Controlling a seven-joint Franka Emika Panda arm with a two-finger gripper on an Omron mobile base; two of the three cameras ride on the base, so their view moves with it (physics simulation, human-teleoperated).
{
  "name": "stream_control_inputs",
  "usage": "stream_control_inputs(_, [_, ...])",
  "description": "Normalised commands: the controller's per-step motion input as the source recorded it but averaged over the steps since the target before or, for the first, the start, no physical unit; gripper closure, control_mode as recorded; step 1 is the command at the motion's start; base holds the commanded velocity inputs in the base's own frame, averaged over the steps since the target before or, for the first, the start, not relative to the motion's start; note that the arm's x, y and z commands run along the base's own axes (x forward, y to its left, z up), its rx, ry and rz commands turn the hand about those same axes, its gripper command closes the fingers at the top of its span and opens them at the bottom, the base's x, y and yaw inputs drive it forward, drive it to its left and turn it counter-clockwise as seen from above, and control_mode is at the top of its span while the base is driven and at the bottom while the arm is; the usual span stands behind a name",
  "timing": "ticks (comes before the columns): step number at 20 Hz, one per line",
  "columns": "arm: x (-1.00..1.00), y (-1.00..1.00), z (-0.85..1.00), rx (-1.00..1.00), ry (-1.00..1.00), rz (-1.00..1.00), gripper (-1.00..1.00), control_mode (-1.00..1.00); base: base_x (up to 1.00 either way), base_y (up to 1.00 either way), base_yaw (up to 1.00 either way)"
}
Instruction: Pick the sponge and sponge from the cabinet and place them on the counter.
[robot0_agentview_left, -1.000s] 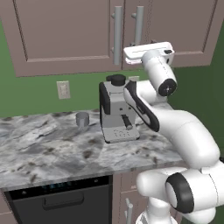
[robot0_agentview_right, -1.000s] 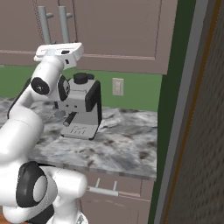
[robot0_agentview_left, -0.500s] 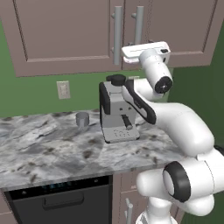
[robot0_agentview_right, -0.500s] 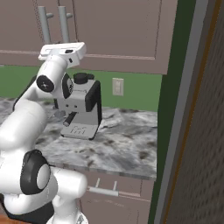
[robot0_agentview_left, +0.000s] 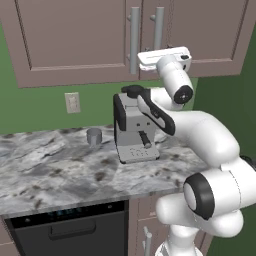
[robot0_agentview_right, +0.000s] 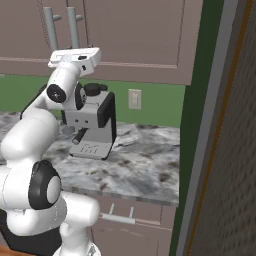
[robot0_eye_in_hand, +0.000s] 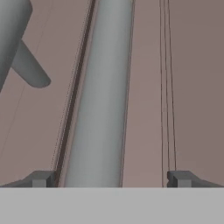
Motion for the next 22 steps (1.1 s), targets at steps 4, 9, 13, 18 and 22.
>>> stream_control_inputs(4, [0.22,0.02,0.00,0.00,0.00,0.00,-1.00,-1.00,0.00,0.00,0.00])
stream_control_inputs(9, [0.23,0.06,0.00,0.00,0.00,0.00,1.00,-1.00,0.00,0.00,0.00])
stream_control_inputs(13, [0.22,0.14,0.00,0.00,0.00,0.00,1.00,-1.00,0.00,0.00,0.00])
stream_control_inputs(18, [0.23,0.21,-0.01,0.00,0.00,-0.01,1.00,-1.00,0.00,0.00,0.00])
stream_control_inputs(22, [0.23,0.26,0.00,-0.01,0.00,-0.03,1.00,-1.00,0.00,0.00,0.00])
